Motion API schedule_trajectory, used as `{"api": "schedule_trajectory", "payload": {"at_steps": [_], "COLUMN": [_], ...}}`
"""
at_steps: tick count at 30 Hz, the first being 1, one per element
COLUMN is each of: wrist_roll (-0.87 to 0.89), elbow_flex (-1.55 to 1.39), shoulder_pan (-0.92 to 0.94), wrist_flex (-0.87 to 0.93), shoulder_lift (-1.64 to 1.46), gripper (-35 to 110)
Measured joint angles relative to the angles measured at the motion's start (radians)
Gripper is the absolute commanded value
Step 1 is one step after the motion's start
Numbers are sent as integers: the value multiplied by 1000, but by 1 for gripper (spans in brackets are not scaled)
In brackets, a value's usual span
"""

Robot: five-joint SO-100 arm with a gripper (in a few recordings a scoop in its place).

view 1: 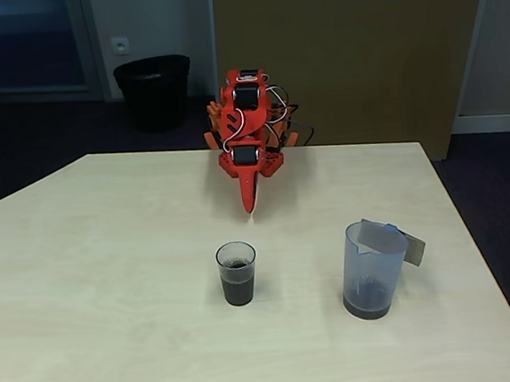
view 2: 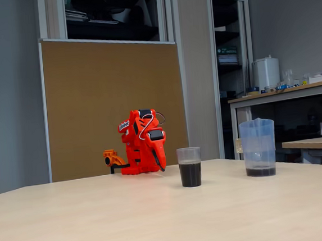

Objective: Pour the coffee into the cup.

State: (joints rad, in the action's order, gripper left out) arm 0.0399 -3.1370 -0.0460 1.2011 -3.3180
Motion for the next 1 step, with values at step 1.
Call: {"api": "schedule_trajectory", "payload": {"at_steps": [1], "wrist_roll": [0], "elbow_flex": [0], "shoulder_pan": [0], "wrist_flex": [0], "shoulder_lift": [0], "gripper": [0]}}
